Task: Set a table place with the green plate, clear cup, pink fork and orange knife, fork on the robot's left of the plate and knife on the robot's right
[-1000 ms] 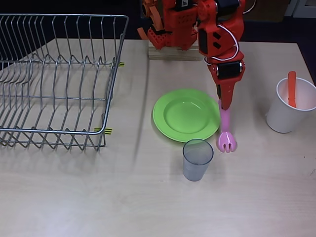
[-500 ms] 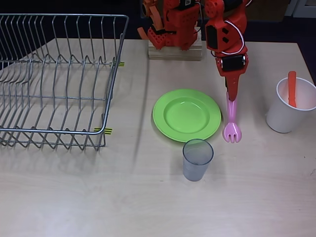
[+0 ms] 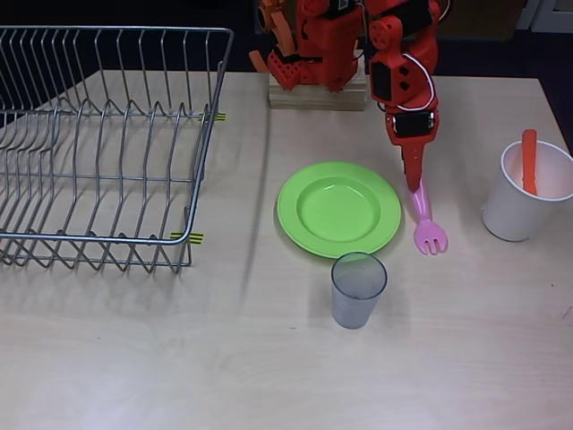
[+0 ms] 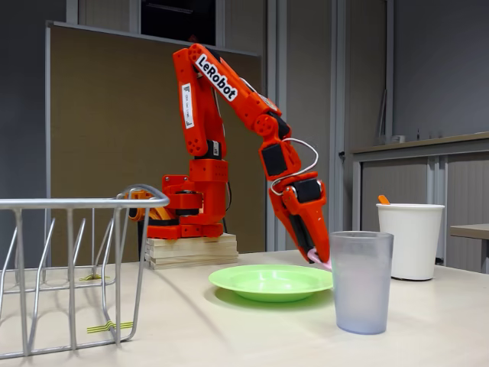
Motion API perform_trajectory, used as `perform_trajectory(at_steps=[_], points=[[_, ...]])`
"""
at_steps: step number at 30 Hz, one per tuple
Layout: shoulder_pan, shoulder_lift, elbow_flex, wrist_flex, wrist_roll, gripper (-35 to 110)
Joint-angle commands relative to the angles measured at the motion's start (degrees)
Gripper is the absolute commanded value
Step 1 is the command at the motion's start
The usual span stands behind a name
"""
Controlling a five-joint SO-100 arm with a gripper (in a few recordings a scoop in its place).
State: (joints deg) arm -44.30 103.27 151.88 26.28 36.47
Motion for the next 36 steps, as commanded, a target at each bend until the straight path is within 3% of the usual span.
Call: perform_trajectory(at_steps=[1, 20, 24, 32, 36], points=[[-1.3, 0.5, 0.7, 0.3, 1.2, 13], [-1.2, 0.4, -1.2, 3.2, 1.3, 26], [0.3, 7.6, -6.8, 14.6, -4.2, 25], [2.5, 20.3, -26.9, 39.0, -28.7, 15], [-2.8, 18.3, -35.7, 45.7, -26.0, 18]])
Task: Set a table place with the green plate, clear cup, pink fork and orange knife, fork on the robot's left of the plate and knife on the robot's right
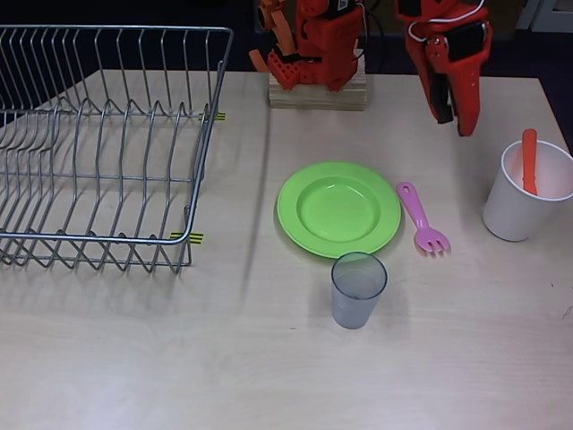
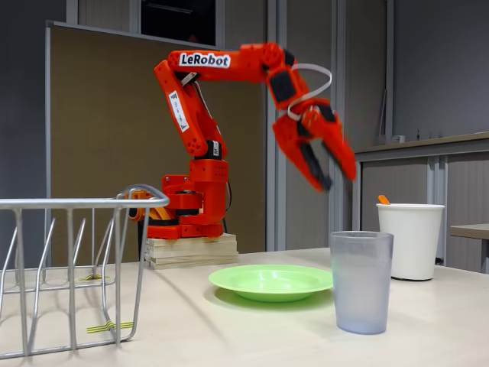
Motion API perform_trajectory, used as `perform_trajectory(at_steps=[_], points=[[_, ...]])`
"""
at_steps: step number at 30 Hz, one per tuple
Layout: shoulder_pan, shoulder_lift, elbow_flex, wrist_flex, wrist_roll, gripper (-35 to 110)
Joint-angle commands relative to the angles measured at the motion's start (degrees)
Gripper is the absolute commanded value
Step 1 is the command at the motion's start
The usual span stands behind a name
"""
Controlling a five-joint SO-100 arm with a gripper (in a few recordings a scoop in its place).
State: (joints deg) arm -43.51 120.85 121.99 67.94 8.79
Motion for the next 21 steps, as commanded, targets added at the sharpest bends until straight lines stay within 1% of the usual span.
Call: perform_trajectory(at_steps=[1, 6, 9, 16, 21], points=[[-5.2, 0.3, -6.4, 4.3, 4.6, 19], [-12.8, -2.9, -6.0, 0.5, 20.2, 22], [-15.3, -7.1, -6.3, -3.4, 26.3, 24], [-16.8, -20.0, -15.1, -6.8, 29.1, 24], [-17.4, -24.8, -16.5, -10.0, 30.2, 22]])
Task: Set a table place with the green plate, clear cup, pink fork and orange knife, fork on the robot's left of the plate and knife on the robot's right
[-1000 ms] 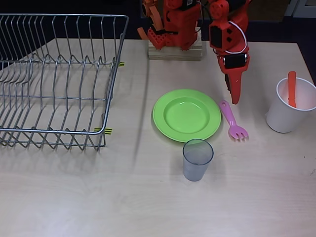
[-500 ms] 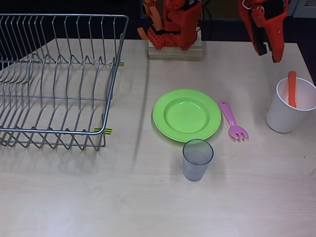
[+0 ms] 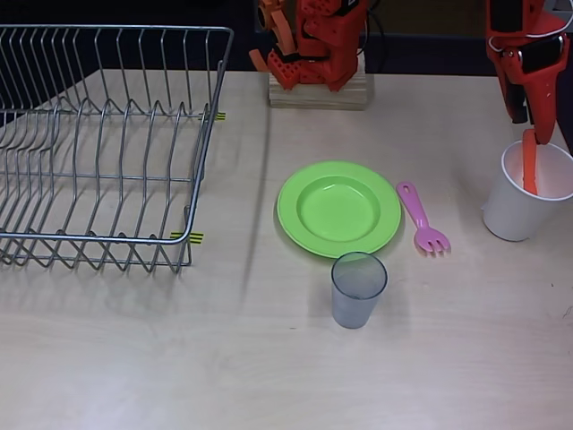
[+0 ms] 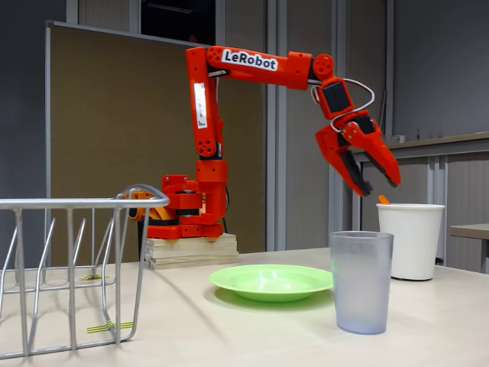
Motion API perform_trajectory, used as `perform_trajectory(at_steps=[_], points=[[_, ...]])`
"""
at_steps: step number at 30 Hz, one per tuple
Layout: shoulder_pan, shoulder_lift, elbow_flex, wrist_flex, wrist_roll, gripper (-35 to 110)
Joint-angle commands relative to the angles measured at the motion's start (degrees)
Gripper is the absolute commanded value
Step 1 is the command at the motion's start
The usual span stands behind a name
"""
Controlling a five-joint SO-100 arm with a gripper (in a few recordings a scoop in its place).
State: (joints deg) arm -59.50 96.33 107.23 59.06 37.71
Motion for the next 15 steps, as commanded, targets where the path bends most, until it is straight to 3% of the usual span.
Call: perform_trajectory(at_steps=[1, 15], points=[[-1.6, -0.7, -1.8, -1.5, 1.6, 22], [-2.0, -3.0, -0.8, -4.7, 2.1, 7]])
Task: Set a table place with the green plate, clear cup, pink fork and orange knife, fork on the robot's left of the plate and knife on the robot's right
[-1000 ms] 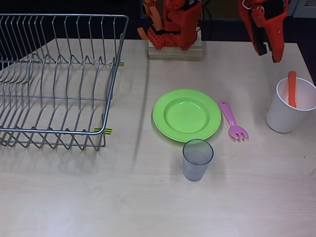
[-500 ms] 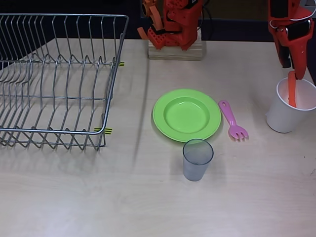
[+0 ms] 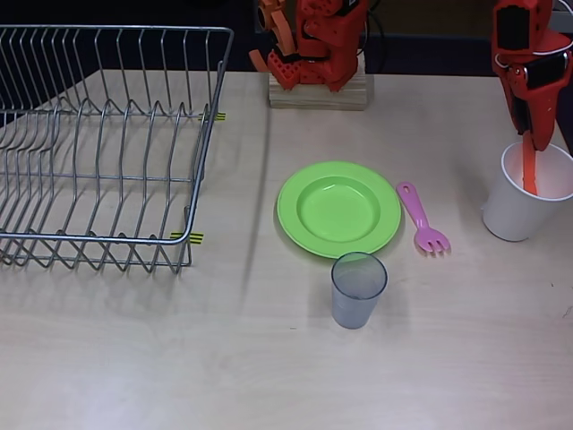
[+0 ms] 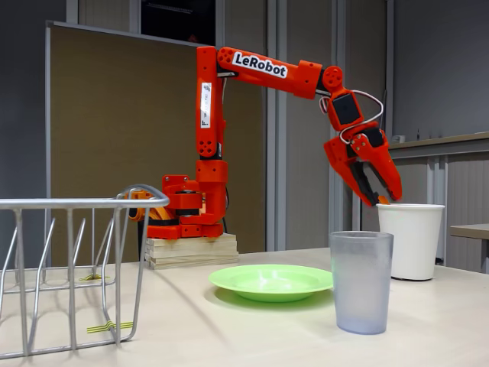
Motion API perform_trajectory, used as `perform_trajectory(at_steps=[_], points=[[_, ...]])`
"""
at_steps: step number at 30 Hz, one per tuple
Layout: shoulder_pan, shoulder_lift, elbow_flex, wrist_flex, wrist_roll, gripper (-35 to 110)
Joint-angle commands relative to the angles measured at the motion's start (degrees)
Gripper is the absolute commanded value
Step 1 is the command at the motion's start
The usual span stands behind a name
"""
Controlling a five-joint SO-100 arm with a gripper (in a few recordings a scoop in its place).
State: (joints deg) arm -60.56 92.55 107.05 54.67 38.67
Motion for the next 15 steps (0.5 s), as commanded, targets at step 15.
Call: perform_trajectory(at_steps=[15], points=[[1.4, 2.4, -6.4, 3.7, -7.1, 0]])
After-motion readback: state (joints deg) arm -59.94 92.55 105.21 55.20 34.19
